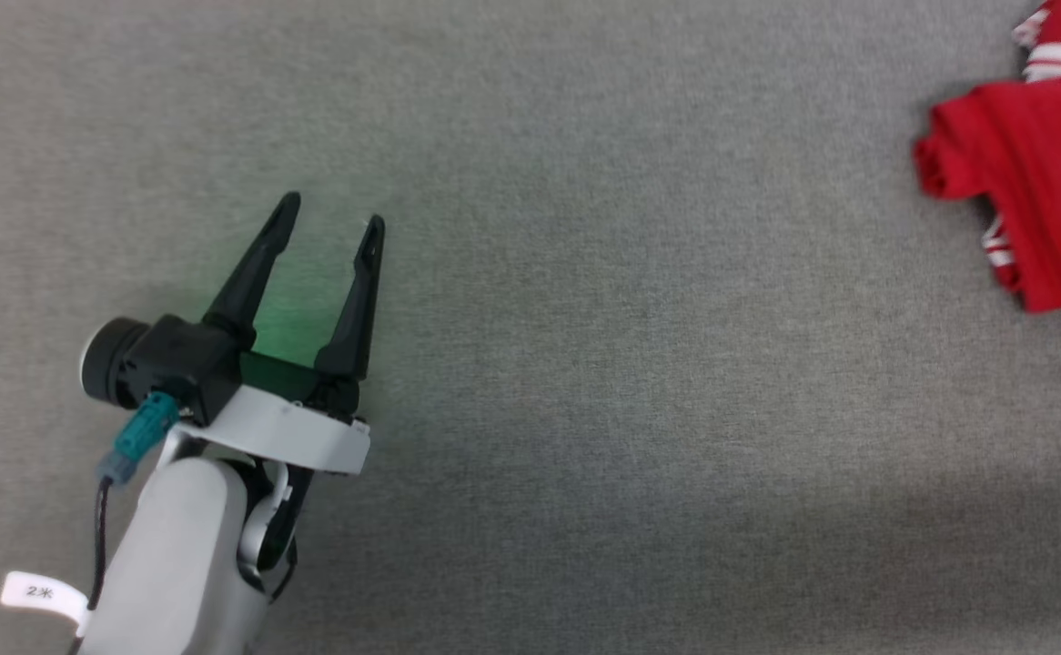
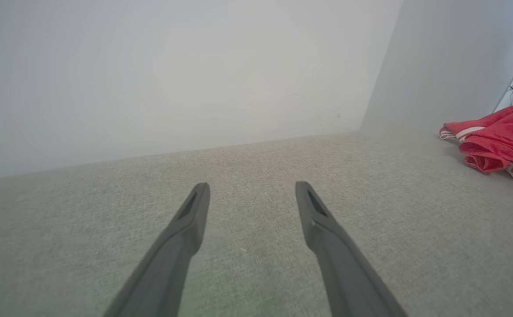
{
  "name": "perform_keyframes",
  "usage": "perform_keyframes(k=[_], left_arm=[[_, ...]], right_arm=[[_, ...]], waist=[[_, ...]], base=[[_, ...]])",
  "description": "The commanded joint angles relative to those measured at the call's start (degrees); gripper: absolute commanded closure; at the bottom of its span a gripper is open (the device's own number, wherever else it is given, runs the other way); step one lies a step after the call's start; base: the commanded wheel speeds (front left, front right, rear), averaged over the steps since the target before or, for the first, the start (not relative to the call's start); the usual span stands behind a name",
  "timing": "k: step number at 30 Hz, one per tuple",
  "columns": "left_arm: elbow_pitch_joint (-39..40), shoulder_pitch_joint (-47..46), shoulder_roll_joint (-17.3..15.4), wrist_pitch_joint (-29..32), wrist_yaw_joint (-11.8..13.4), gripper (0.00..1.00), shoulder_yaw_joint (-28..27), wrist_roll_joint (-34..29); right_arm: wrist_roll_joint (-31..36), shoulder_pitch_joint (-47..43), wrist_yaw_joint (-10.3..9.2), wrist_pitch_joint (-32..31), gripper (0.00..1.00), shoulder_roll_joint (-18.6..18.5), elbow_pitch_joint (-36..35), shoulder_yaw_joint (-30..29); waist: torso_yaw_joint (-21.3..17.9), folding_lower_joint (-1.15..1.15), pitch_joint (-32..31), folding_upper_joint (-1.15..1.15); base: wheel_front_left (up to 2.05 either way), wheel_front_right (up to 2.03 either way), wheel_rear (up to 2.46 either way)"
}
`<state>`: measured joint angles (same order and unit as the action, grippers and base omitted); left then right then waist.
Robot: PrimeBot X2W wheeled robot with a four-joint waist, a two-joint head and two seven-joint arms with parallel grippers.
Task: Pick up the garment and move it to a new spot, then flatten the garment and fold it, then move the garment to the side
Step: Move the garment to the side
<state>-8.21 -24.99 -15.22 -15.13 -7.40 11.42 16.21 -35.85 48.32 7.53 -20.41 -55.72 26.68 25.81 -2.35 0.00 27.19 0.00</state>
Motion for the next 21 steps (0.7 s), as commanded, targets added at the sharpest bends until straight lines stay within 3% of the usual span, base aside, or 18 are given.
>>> perform_keyframes(k=[1, 10, 21], left_arm=[[0.33, -0.98, -0.25, 0.07, -0.16, 0.00, 0.21, -0.34], [0.66, -3.10, -1.00, 0.07, -0.16, 0.00, 1.40, -0.40], [0.20, -4.33, -1.45, 0.07, -0.08, 0.00, 2.61, 0.13]], right_arm=[[0.18, 1.35, -0.09, 1.05, 1.00, -0.86, 1.25, 0.06], [4.26, 5.95, -0.09, 6.34, 1.00, -2.51, 8.21, 2.67], [9.32, 11.33, -0.09, 10.55, 0.98, -0.41, 17.98, 4.84]], waist=[[-1.48, 0.00, 2.43, 0.00], [-1.91, 0.00, 5.49, 0.00], [-0.76, 0.00, 6.67, 0.00]], base=[[0.00, 0.00, 0.00], [0.00, 0.00, 0.00], [0.00, 0.00, 0.00]])
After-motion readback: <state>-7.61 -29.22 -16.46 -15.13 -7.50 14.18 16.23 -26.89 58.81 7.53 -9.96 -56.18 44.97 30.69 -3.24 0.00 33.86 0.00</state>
